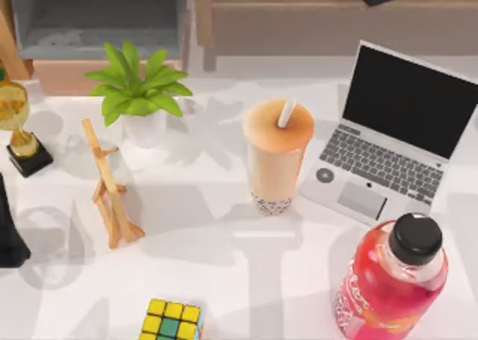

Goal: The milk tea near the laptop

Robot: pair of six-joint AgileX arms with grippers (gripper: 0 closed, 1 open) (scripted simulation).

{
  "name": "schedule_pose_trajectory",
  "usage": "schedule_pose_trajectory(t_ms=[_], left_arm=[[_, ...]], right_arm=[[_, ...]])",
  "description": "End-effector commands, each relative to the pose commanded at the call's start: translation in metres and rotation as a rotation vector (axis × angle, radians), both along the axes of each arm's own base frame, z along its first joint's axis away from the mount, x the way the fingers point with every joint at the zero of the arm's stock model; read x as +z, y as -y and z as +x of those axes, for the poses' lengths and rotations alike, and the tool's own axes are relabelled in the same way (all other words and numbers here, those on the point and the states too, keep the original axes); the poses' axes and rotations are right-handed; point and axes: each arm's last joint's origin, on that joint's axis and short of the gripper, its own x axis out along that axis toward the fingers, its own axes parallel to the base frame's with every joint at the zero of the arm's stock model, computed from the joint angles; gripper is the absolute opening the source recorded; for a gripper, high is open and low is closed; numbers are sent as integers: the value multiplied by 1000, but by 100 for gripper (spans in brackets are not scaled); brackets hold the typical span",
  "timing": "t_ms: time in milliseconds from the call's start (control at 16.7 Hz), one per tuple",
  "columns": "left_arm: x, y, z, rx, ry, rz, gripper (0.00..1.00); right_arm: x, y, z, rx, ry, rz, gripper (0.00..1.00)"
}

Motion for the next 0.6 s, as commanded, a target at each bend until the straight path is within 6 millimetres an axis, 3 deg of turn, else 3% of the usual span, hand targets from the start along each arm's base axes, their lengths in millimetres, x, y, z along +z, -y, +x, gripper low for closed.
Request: schedule_pose_trajectory(t_ms=[180, 300, 420, 600], left_arm=[[0, 0, 0, 0, 0, 0, 100], [0, 0, 0, 0, 0, 0, 100], [0, 0, 0, 0, 0, 0, 100], [0, 0, 0, 0, 0, 0, 100]], right_arm=[[46, -35, 18, 54, -85, 102, 100], [57, -69, 34, 75, -187, 109, 100], [54, -112, 50, 82, -296, 66, 100], [24, -180, 67, 64, -440, -67, 100]])
